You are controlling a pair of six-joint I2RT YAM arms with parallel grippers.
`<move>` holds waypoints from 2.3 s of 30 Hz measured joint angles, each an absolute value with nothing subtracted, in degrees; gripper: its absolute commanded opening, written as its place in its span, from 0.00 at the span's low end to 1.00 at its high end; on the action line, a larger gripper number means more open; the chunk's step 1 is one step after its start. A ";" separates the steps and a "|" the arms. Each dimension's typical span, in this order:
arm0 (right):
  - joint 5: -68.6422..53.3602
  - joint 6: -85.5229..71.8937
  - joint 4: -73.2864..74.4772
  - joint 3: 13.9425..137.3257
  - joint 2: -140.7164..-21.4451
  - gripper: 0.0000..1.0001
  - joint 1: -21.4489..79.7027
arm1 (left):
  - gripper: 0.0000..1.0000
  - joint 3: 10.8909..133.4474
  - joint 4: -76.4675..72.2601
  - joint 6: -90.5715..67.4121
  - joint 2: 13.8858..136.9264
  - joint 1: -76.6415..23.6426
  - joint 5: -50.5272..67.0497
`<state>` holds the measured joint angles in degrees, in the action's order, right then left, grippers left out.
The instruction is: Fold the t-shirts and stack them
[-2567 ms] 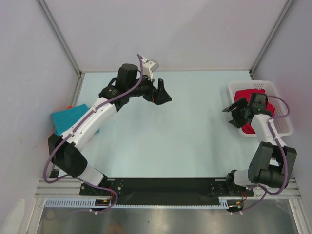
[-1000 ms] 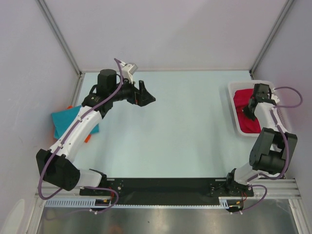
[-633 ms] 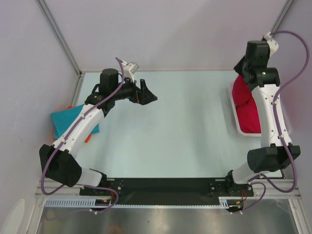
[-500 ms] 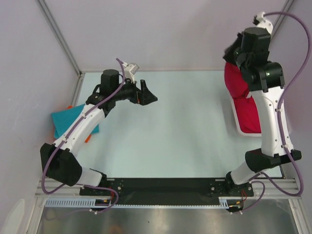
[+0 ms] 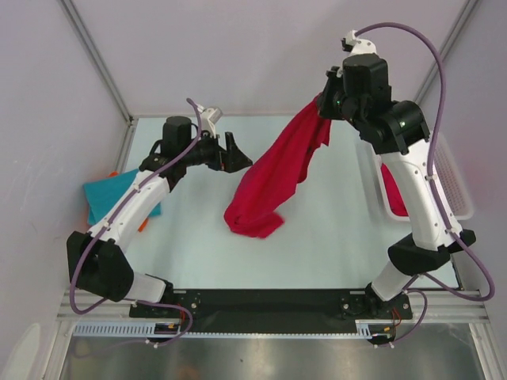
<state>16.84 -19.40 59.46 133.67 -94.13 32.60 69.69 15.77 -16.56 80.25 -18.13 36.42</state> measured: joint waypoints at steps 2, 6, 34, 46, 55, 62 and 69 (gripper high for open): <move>16.91 -19.40 59.64 131.94 -94.26 0.00 28.62 | 1.00 69.60 15.70 -16.67 80.25 -17.89 36.45; 21.50 -18.59 60.14 133.73 -95.64 0.00 18.02 | 1.00 69.60 15.46 -17.06 80.25 -17.67 36.71; 53.69 -13.08 47.48 115.90 -87.18 0.00 4.80 | 1.00 67.55 13.96 -18.37 79.81 -16.14 39.27; 64.64 5.72 25.58 117.36 -78.81 0.00 14.57 | 1.00 67.24 14.13 -18.44 78.81 -14.74 39.27; 71.83 33.61 -9.04 123.59 -83.22 0.00 14.22 | 1.00 67.26 14.13 -18.50 78.81 -14.57 39.31; 72.51 31.03 -3.18 121.45 -89.47 0.02 9.78 | 1.00 67.26 14.11 -18.55 78.81 -14.35 39.46; 60.62 1.93 31.73 119.70 -98.06 0.04 0.10 | 1.00 67.26 14.17 -18.46 78.81 -12.88 39.75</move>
